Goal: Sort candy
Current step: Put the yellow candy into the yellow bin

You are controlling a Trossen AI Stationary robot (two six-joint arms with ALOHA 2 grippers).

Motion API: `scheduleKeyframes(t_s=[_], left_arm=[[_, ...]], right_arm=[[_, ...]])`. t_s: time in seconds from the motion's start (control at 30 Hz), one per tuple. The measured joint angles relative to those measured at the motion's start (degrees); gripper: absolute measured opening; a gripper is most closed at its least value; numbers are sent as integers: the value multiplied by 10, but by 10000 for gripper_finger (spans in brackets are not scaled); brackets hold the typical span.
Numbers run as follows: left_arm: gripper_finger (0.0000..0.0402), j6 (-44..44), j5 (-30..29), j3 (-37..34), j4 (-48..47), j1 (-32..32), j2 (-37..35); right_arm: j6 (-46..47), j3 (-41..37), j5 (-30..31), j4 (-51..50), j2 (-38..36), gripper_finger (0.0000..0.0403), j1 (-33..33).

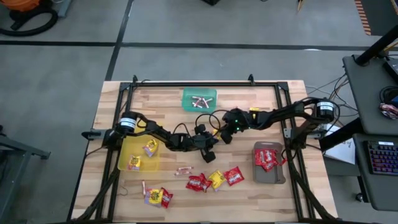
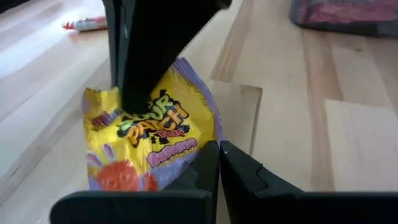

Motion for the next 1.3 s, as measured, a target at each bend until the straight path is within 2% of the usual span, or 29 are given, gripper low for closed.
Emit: scheduleKeyframes(t_s=[0.57,0.73,1.0,1.13,1.3], left_arm=[[0,-4,-4,-11,-52,-1,-63],[0,-19,-1,-15,-83,-1,-99],[0,11,8,-20,-86,-12,-145],[0,42,69,-33,-91,-22,-179],[0,54,76,-86,-91,-28,-242]], right_arm=[[-31,-16,4,16,-73,8,0],[2,-61,4,123,-77,8,0],[-39,-119,17,322,-78,8,21],[-66,-123,20,334,-78,8,26],[-88,-123,22,335,-77,8,31]])
